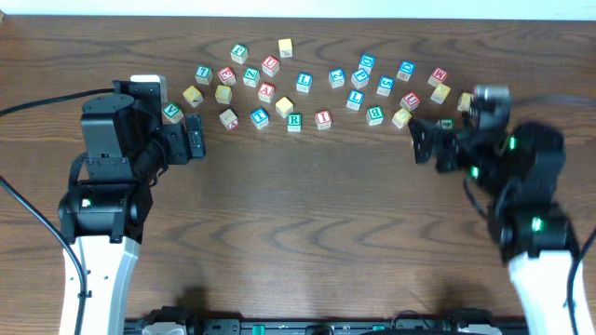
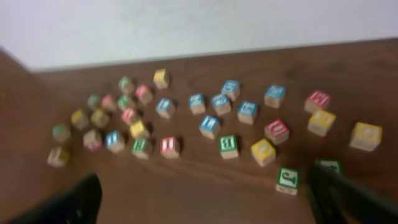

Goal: Spell out CORL
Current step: 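Raise both arms and move both grippers over the block cluster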

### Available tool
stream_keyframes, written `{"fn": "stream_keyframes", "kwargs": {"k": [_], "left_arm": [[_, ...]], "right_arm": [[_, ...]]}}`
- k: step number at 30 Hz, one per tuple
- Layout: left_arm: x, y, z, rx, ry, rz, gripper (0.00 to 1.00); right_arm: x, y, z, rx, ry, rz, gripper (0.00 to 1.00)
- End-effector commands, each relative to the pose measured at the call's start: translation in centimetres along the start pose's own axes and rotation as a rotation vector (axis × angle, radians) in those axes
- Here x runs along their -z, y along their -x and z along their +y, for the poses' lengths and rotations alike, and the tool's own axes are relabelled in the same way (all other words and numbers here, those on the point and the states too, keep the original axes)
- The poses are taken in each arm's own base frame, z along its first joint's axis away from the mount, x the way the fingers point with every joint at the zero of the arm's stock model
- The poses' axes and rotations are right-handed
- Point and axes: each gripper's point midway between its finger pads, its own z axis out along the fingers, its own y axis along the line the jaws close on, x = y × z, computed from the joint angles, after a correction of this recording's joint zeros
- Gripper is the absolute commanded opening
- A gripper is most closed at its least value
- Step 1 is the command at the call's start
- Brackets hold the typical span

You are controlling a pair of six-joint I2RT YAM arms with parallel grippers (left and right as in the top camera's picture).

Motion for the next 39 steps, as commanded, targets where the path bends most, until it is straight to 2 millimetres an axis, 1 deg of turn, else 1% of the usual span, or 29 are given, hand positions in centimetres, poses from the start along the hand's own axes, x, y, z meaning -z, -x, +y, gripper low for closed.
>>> {"fn": "stream_keyframes", "kwargs": {"k": [1,5,7,13,17,23,30,33,35,39], "left_arm": [[0.4,0.8,-0.1,0.005,-0.007,-0.02,0.98],[0.4,0.7,-0.1,0.006,-0.007,-0.014,0.98],[0.4,0.6,-0.1,0.007,-0.007,-0.009,0.98],[0.4,0.3,-0.1,0.007,-0.006,0.002,0.98],[0.4,0.3,-0.1,0.007,-0.006,0.002,0.98],[0.4,0.3,-0.1,0.007,-0.006,0.002,0.98],[0.4,0.3,-0.1,0.007,-0.006,0.004,0.98],[0.4,0.6,-0.1,0.006,-0.007,-0.008,0.97],[0.4,0.6,-0.1,0.006,-0.007,-0.011,0.98],[0.3,0.6,-0.1,0.007,-0.007,-0.008,0.98]], "right_arm": [[-1.3,2.3,1.0,0.035,0.059,0.04,0.99],[-3.6,3.7,0.5,0.017,0.058,0.123,0.99],[-4.8,4.1,0.1,0.0,0.054,0.162,0.99],[-7.8,4.7,-0.7,-0.037,0.055,0.254,0.99],[-9.2,4.6,-0.7,-0.034,0.062,0.303,0.99],[-10.8,2.5,1.2,0.068,0.113,0.382,0.99],[-13.2,0.2,1.7,0.073,0.123,0.446,0.99],[-14.1,-0.7,2.2,0.076,0.133,0.473,0.99],[-14.5,-1.2,2.4,0.079,0.139,0.487,0.99],[-14.7,-1.3,2.5,0.096,0.145,0.483,0.99]]}}
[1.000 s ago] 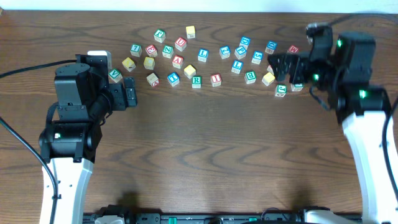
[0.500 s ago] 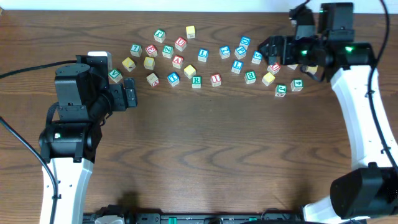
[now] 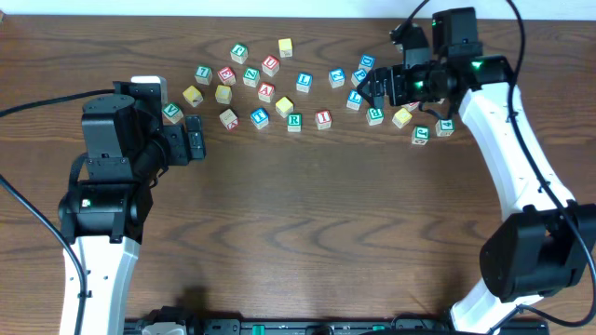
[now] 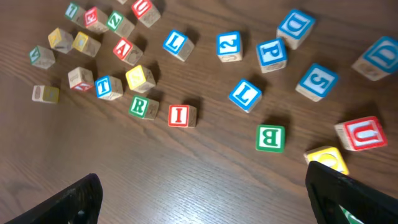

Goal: Spell out CORL

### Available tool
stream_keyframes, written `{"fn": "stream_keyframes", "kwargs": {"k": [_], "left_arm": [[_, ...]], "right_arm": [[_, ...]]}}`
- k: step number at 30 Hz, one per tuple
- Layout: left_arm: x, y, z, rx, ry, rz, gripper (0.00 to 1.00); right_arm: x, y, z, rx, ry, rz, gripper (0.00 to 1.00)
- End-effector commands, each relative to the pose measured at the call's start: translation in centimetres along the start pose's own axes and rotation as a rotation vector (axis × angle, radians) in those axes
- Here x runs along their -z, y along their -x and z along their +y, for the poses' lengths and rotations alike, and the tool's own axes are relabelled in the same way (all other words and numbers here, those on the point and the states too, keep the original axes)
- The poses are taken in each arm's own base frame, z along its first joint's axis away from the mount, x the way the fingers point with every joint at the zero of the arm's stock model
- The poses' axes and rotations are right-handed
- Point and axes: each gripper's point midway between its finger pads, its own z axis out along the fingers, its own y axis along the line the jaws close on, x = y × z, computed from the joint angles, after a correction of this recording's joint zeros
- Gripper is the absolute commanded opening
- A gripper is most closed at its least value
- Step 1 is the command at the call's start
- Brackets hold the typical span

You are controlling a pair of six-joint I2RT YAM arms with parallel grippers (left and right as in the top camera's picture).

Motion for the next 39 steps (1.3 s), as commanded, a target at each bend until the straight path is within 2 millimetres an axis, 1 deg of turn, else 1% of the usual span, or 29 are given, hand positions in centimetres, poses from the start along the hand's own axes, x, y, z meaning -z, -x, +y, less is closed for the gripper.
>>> {"fn": "stream_keyframes", "kwargs": {"k": [1,8,17,24,28,31,36,39], "left_arm": [[0.3,0.8,-0.1,0.011,-0.006,-0.017,0.97],[-1.0,0.6,0.0,0.056,-0.005,0.019,0.98],[-3.1,2.2,0.1,0.075,0.003,0.137,0.98],[-5.2,2.7,0.2,0.105,0.014,0.269,0.99],[-6.2,2.5,-0.1,0.112,0.016,0.344,1.0],[-6.8,2.2,-0.5,0.128,0.017,0.383,0.98],[-7.4,1.6,-0.7,0.179,0.025,0.409,0.98],[-7.4,1.6,-0.7,0.178,0.025,0.408,0.98]], "right_arm": [[0.7,1.5,0.8,0.053,0.007,-0.043,0.99],[0.6,1.5,0.9,0.055,0.009,-0.046,0.99],[0.6,1.5,0.9,0.054,0.012,-0.045,0.99],[0.6,1.3,0.9,0.05,0.012,-0.038,0.99],[0.6,1.2,0.9,0.048,0.012,-0.033,0.99],[0.6,1.1,0.9,0.046,0.013,-0.029,0.99],[0.6,0.8,0.9,0.041,0.013,-0.017,0.99],[0.6,0.7,0.9,0.039,0.013,-0.012,0.99]]}}
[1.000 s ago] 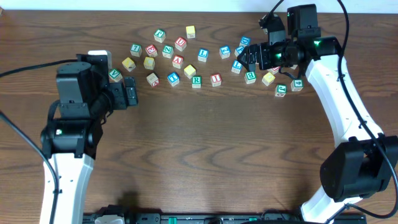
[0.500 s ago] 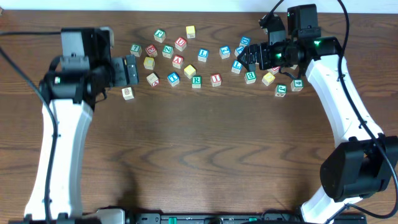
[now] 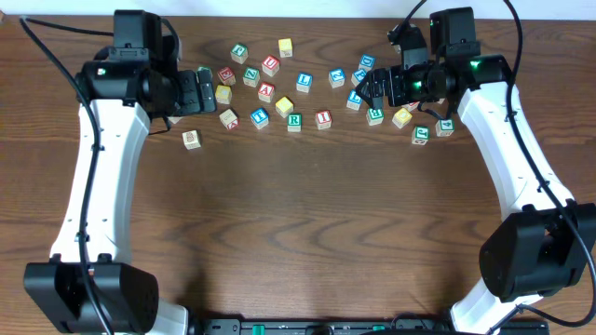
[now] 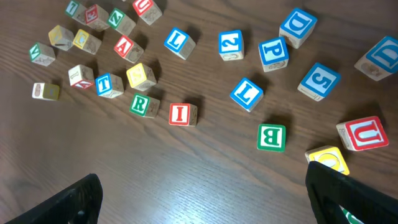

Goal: Spell out CORL

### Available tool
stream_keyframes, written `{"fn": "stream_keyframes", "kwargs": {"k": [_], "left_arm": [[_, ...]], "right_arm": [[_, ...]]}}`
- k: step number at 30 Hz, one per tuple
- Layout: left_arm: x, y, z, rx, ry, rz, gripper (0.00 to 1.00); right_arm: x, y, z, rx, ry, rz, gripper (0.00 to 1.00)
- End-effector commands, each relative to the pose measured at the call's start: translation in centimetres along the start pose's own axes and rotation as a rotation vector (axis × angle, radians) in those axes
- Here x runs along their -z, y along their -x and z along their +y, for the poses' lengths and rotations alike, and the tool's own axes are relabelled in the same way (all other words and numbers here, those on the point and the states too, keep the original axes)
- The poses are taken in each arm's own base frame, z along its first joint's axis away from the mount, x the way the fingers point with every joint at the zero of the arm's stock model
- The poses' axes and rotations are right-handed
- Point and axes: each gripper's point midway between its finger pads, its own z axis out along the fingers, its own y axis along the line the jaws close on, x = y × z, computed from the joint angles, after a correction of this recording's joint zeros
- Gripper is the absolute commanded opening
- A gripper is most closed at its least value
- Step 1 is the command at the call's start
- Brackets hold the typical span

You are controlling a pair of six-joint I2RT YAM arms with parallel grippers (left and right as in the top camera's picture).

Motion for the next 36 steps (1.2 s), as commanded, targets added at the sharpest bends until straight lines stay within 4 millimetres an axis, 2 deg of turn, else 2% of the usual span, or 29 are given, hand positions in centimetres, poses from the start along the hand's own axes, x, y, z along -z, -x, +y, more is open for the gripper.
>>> {"fn": "stream_keyframes", "kwargs": {"k": [1,11,16,26,36], "left_arm": [[0.6,0.9,-0.3,0.026,-0.012,-0.025,0.98],[0.4,1.2,-0.5,0.084,-0.023,-0.034,0.98],[-0.3,1.1,-1.3,0.065,-0.029,-0.022,0.98],[-2.2,0.7,-4.5,-0.067,-0.061,-0.004,0.98],[-2.2,0.7,-4.8,-0.073,-0.065,-0.004,0.98]], "right_arm": [[0.5,0.8,0.8,0.035,0.011,-0.02,0.99],[0.5,0.8,0.8,0.035,0.012,-0.021,0.99],[0.5,0.8,0.8,0.035,0.012,-0.021,0.99],[0.5,0.8,0.8,0.034,0.011,-0.019,0.99],[0.5,0.5,0.8,0.029,0.012,-0.007,0.99]]}}
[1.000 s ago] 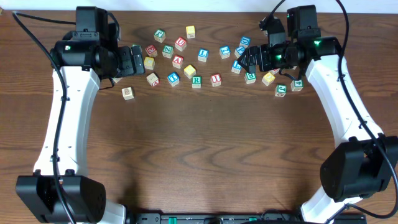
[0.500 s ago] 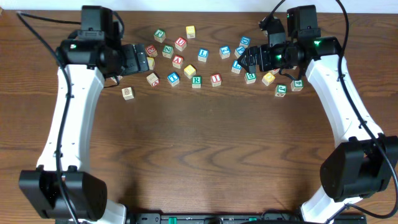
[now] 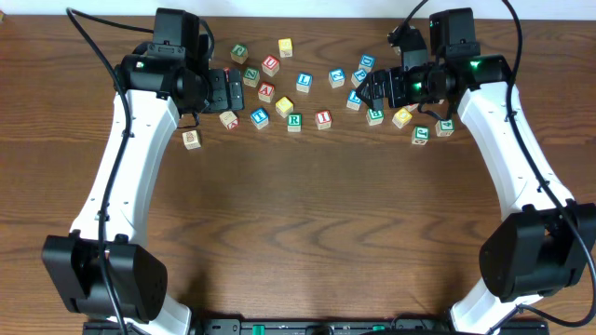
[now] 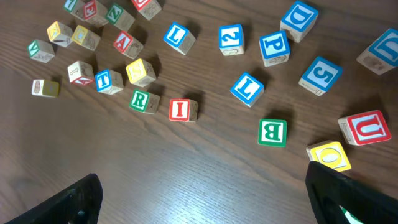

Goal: Spell out CORL

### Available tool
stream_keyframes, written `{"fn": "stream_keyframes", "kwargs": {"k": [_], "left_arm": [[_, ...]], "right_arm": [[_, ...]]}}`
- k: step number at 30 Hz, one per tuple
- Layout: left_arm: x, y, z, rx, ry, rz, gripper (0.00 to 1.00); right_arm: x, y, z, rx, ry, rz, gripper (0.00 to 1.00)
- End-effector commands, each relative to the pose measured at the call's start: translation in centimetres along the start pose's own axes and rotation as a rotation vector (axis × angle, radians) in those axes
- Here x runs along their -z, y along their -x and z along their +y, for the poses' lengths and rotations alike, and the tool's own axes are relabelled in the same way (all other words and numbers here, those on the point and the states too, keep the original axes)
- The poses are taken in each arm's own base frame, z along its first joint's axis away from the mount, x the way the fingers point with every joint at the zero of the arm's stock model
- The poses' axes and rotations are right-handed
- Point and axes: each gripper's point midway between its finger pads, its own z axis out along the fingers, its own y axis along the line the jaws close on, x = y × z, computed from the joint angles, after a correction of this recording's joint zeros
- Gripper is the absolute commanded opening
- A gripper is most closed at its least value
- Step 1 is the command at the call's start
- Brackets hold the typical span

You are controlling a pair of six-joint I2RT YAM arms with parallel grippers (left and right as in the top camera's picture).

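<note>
Lettered wooden blocks lie scattered along the far side of the table. Among them are a green R (image 4: 140,101) (image 3: 294,120), two blue L blocks (image 4: 177,37) (image 4: 247,89) and a yellow O (image 4: 329,155) (image 3: 402,117). I can read no C face. My right gripper (image 4: 211,208) (image 3: 368,90) hangs open above bare wood, near the O and a green B (image 4: 272,132), and holds nothing. My left gripper (image 3: 226,90) hovers over the left part of the blocks with its jaws apart.
A red I (image 4: 181,109), red U (image 4: 364,126), blue P (image 4: 274,46), D (image 4: 298,20), 5 (image 4: 319,74) and T (image 4: 107,81) lie among the letters. One tan block (image 3: 191,139) sits apart at the left. The brown table (image 3: 307,214) stretches towards me.
My left gripper has moved right, from the left edge of the blocks to a spot over them. The right gripper has barely shifted and is still open.
First both arms were folded low at the table's sides, the right gripper open to the right of the blocks. Then the right arm stood stretched over the right part of the blocks. Later the left arm reached the left edge, and now it is over the blocks.
</note>
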Motion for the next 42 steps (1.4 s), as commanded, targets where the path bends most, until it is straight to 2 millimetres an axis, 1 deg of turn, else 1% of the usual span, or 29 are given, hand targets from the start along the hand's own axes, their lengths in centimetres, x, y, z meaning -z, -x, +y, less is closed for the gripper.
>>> {"fn": "stream_keyframes", "kwargs": {"k": [1,5,8,17,20,24,27,31,36,42], "left_arm": [[0.6,0.8,-0.3,-0.018,-0.013,-0.022,0.98],[0.5,0.8,-0.4,-0.019,-0.014,-0.021,0.98],[0.5,0.7,-0.4,-0.018,-0.013,-0.019,0.98],[0.1,0.3,-0.2,-0.017,-0.01,-0.003,0.98],[0.1,0.3,-0.2,-0.017,-0.01,-0.004,0.98],[0.1,0.3,-0.2,-0.017,-0.01,-0.004,0.98],[0.1,0.3,-0.2,-0.017,-0.01,-0.005,0.98],[0.1,0.3,-0.2,-0.017,-0.01,-0.005,0.98],[0.1,0.3,-0.2,-0.017,-0.01,-0.005,0.98],[0.1,0.3,-0.2,-0.017,-0.01,-0.005,0.98]], "right_arm": [[0.5,0.8,0.8,0.034,0.011,-0.019,0.99],[0.5,0.7,0.8,0.031,0.011,-0.018,0.99],[0.5,0.7,0.4,-0.006,-0.01,-0.018,0.99],[0.8,0.6,-2.3,-0.148,-0.166,-0.023,0.99],[0.9,0.4,-2.9,-0.156,-0.206,-0.019,0.97],[1.3,-0.2,-4.6,-0.22,-0.307,-0.015,0.95],[1.6,-0.4,-5.4,-0.232,-0.36,-0.012,0.94],[1.7,-0.6,-5.9,-0.232,-0.389,-0.01,0.94],[1.7,-0.6,-6.1,-0.232,-0.398,-0.012,0.93],[1.8,-0.9,-6.2,-0.252,-0.407,-0.006,0.9]]}}
